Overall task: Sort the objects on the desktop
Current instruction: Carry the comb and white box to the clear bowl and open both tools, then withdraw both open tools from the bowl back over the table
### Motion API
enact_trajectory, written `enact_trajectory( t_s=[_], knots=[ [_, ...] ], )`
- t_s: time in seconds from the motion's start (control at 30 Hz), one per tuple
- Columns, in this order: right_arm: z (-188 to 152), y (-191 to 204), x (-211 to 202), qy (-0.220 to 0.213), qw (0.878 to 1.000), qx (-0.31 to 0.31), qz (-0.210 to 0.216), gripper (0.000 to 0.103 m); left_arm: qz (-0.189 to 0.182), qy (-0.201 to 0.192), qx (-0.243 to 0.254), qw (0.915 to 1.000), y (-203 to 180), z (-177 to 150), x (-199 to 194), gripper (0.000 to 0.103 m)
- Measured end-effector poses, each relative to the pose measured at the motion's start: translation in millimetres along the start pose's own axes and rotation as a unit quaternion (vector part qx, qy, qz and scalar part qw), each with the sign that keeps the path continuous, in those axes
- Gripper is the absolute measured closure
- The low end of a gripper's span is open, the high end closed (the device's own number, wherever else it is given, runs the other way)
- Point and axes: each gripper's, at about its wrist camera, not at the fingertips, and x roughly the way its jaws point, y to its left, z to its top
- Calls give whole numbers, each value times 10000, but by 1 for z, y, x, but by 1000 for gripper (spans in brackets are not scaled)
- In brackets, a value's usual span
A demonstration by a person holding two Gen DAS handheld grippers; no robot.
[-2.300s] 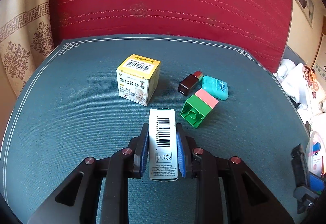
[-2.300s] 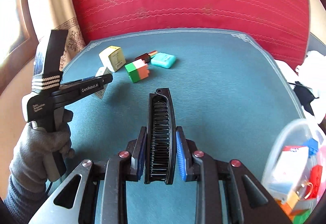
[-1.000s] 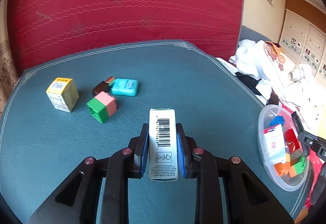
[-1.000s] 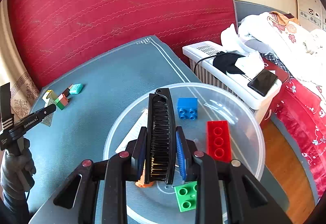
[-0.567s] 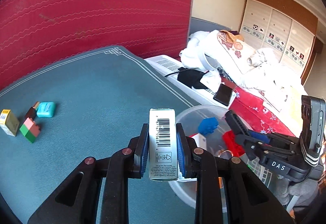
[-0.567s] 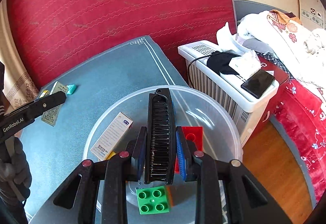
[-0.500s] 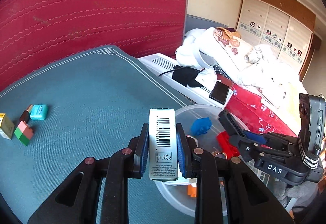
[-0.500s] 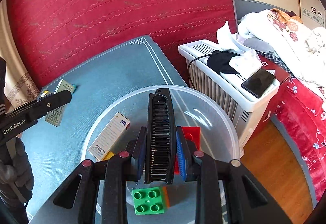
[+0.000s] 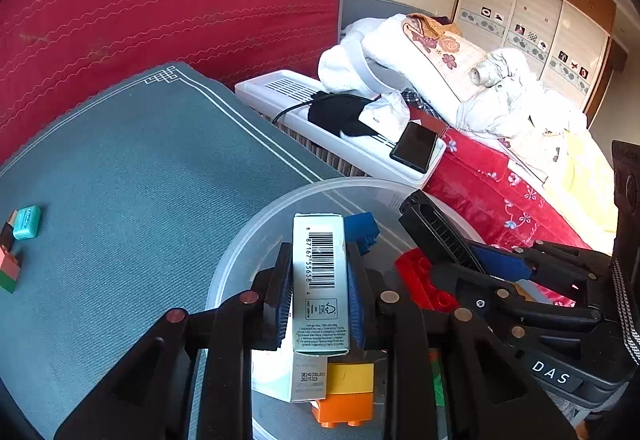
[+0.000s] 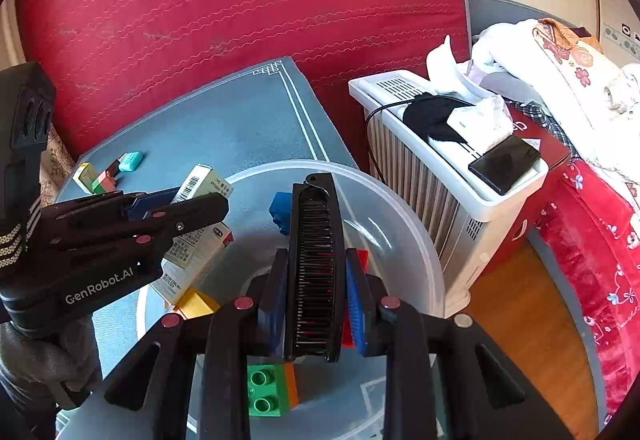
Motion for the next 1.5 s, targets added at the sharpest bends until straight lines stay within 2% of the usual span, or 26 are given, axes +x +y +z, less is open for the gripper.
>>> enact_trajectory(
  t_s=[0.13, 0.17, 0.2, 0.27, 0.33, 0.43, 0.57, 0.8, 0.87, 1.17, 1.37, 1.5],
  knots=[
    [-1, -2, -3, 77, 9999, 85, -14, 73, -147, 50, -58, 9999, -2, 2, 1, 76],
    [-2, -3, -5, 78, 9999, 142, -6, 73, -274, 103, -111, 9995, -1, 2, 3, 69],
    [-3, -3, -7, 88, 9998, 172, 2, 72, -426, 121, -172, 9989, -1, 2, 4, 54],
    [-5, -5, -11, 51, 9997, 220, -35, 55, -524, 81, -221, 9984, 0, 3, 2, 45],
    [-8, -7, -17, -29, 9994, 337, -25, 46, -513, 38, -152, 9986, 0, 2, -2, 45],
    [-10, -8, -20, -112, 9984, 550, -23, 45, -458, -75, -91, 9989, 5, 0, -14, 45],
    [-5, 2, -22, -244, 9975, 664, -25, 45, -191, -246, -38, 9995, 22, -5, -34, 45],
    [8, 46, -17, -444, 9975, 537, 113, 44, 171, -520, -351, 9979, 79, -20, -72, 45],
    [10, 64, -13, -450, 9978, 446, 188, 39, 278, -576, -471, 9968, 97, -25, -82, 45],
    [12, 152, 15, -258, 9974, -161, 657, 35, 881, -766, -1044, 9877, 180, -54, -123, 45],
    [12, 190, 36, -86, 9950, -430, 900, 35, 1283, -843, -1339, 9790, 222, -68, -141, 45],
    [15, 205, 45, -27, 9937, -591, 956, 35, 1426, -848, -1497, 9747, 243, -73, -146, 45]
  ],
)
